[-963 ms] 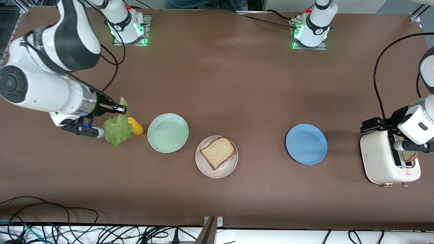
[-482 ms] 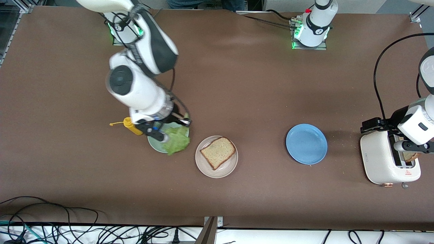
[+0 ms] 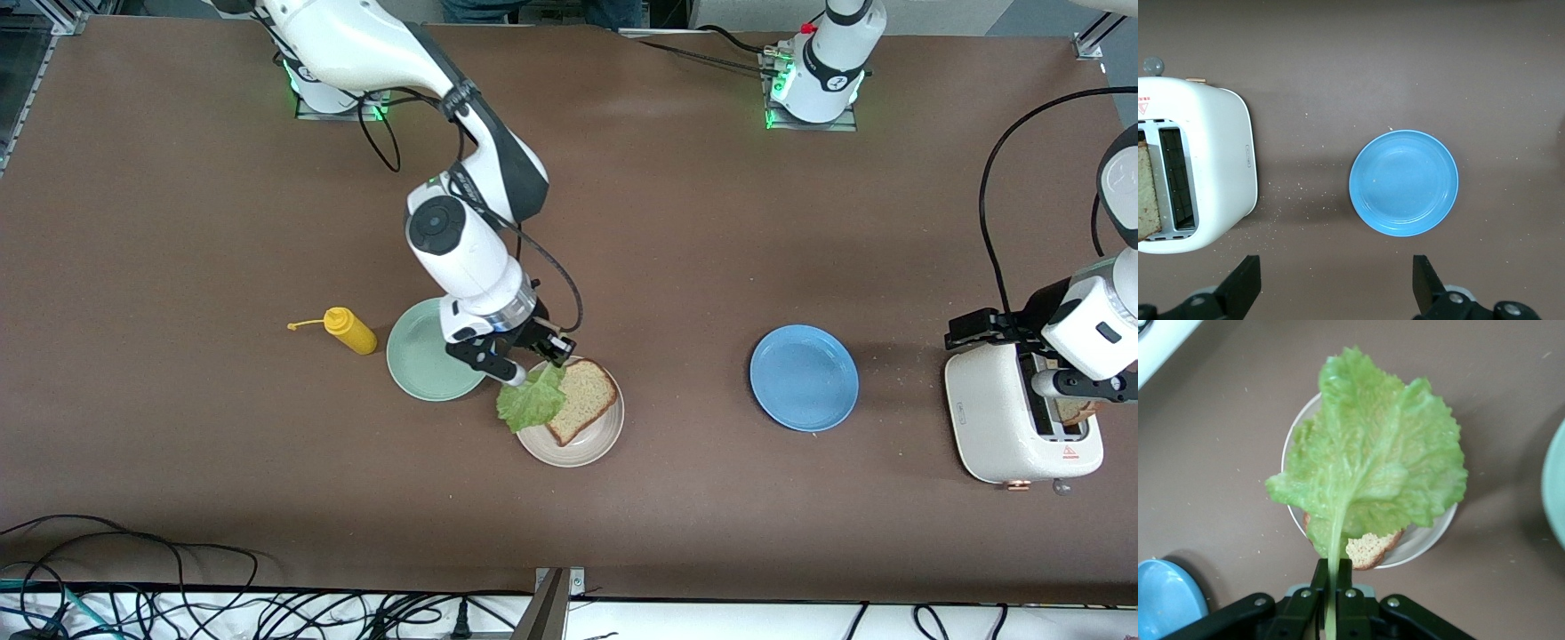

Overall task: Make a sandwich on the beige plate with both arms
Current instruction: 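Lay the lettuce on the toast and open the right gripper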

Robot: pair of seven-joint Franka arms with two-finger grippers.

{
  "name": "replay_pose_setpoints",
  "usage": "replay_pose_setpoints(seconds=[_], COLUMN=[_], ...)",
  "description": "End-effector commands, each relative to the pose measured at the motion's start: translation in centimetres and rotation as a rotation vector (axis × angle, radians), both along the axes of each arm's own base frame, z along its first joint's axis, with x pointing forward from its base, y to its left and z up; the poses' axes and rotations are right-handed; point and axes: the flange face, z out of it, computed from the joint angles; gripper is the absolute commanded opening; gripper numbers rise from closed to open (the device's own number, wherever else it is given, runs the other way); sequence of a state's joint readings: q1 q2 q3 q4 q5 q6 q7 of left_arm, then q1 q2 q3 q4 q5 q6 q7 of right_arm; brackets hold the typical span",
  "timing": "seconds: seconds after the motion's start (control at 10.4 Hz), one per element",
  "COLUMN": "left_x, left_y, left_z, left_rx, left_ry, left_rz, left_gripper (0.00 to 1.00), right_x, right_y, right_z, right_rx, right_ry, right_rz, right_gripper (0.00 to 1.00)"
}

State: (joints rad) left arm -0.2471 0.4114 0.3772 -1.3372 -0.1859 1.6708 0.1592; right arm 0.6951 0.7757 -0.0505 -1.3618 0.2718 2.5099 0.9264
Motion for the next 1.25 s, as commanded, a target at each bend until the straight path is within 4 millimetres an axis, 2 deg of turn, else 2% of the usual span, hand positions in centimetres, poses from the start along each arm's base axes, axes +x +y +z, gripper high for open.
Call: replay_pose_setpoints(seconds=[0.0,0.29,0.58,0.67,0.77,0.87,0.96,1.06,1.16], left_x=[-0.3,-0.3,-0.3,-0.3,-0.3,-0.3,-0.3,-0.3,-0.3], left_y=[0.0,0.0,0.0,0.0,0.0,0.0,0.2,0.2,0.6], left_z=[0.2,0.2,0.2,0.2,0.2,0.2,0.3,0.4,0.7], left_rx=[0.027,0.027,0.027,0.027,0.027,0.027,0.029,0.029,0.028], left_ry=[-0.006,-0.006,-0.006,-0.006,-0.006,-0.006,-0.007,-0.009,-0.014], left_rz=[0.004,0.004,0.003,0.003,0.003,0.003,0.004,-0.001,0.002], left_gripper=[1.0,1.0,1.0,1.0,1.0,1.0,1.0,1.0,1.0], right_x=[0.8,0.9,0.7,0.2,0.2,0.0,0.2,0.5,1.1], right_y=[0.6,0.8,1.3,2.0,2.1,2.4,2.0,1.2,-0.4], right_z=[-2.4,-4.8,-5.9,-5.9,-5.2,-4.2,-2.1,0.3,3.2], right_rx=[-0.03,-0.013,0.002,0.012,0.013,0.008,-0.008,-0.03,-0.078], right_ry=[-0.101,-0.184,-0.224,-0.224,-0.227,-0.23,-0.201,-0.158,-0.144], right_rz=[0.092,0.102,0.106,0.111,0.114,0.13,0.137,0.144,0.178], right_gripper=[0.08,0.09,0.1,0.29,0.99,1.0,1.0,1.0,1.0])
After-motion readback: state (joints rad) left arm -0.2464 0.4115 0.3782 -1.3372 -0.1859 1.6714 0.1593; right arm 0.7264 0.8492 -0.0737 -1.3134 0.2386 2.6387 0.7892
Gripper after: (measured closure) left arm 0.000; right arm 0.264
